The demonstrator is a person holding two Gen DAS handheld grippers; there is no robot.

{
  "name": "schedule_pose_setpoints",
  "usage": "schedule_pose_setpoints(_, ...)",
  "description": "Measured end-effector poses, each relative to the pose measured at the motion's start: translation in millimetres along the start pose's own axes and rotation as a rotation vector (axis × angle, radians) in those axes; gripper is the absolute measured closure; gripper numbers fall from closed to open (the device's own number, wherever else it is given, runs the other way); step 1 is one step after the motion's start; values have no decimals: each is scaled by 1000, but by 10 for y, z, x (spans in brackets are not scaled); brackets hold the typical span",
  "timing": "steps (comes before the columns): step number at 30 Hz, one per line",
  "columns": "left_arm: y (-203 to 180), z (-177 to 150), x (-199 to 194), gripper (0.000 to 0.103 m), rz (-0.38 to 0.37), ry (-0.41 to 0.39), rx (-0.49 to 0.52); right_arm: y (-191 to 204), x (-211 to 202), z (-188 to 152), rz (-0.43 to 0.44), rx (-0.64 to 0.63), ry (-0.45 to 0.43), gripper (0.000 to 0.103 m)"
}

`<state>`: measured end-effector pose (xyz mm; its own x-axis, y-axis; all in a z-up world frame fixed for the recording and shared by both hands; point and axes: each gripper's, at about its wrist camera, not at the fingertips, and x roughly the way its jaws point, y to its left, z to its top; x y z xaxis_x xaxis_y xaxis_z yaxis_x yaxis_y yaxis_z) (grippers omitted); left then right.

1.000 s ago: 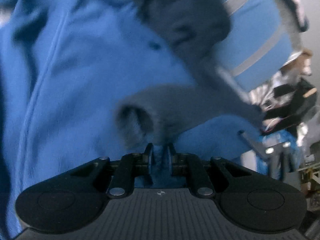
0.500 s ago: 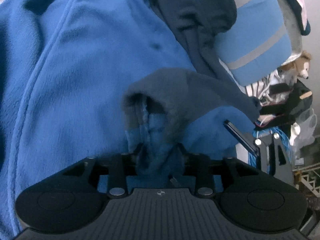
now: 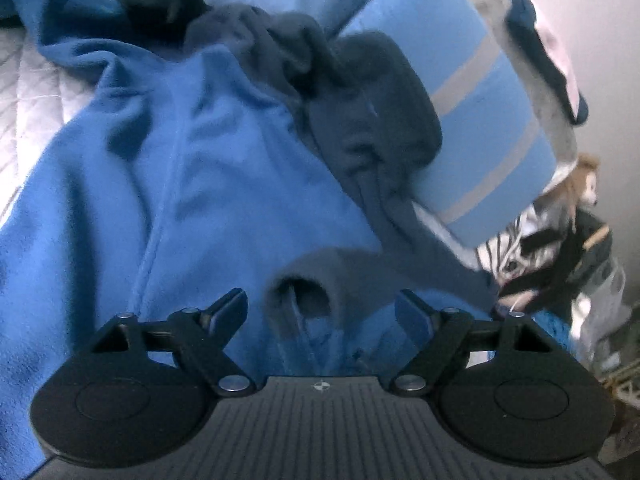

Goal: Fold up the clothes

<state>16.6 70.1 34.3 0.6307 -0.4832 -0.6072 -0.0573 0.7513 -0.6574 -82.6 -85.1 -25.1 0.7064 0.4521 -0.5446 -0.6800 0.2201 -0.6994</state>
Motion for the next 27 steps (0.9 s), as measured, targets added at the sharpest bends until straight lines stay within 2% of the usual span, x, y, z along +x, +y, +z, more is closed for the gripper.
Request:
schedule_pose_setpoints(5, 57, 28, -8, 21, -12, -29, -22, 135, 72, 52, -24, -61, 13, 46)
schedule_pose_setpoints(10, 92, 30, -6, 21, -8, -30, -25, 145, 177, 106, -95, -46, 54, 46)
schedule_pose_setpoints(19, 85, 25, 4, 21, -7, -53, 7, 103, 222, 82, -64, 8, 72, 48)
schedule_pose_setpoints(20, 82, 23, 6, 21, -4, -56, 11, 96, 232, 79, -50, 17, 75, 53)
schedule_pose_setpoints(21, 80, 22, 9, 21, 0, -58, 16, 88, 243, 78, -35, 24, 78, 68)
schedule_pose_setpoints(24, 72, 16, 16, 21, 10, -66, 31, 102, 261, 75, -12, 32, 86, 81)
schedule_pose_setpoints(27, 80, 13, -5, 21, -11, -84, 24, 91, 236, 75, -45, 39, 71, 88)
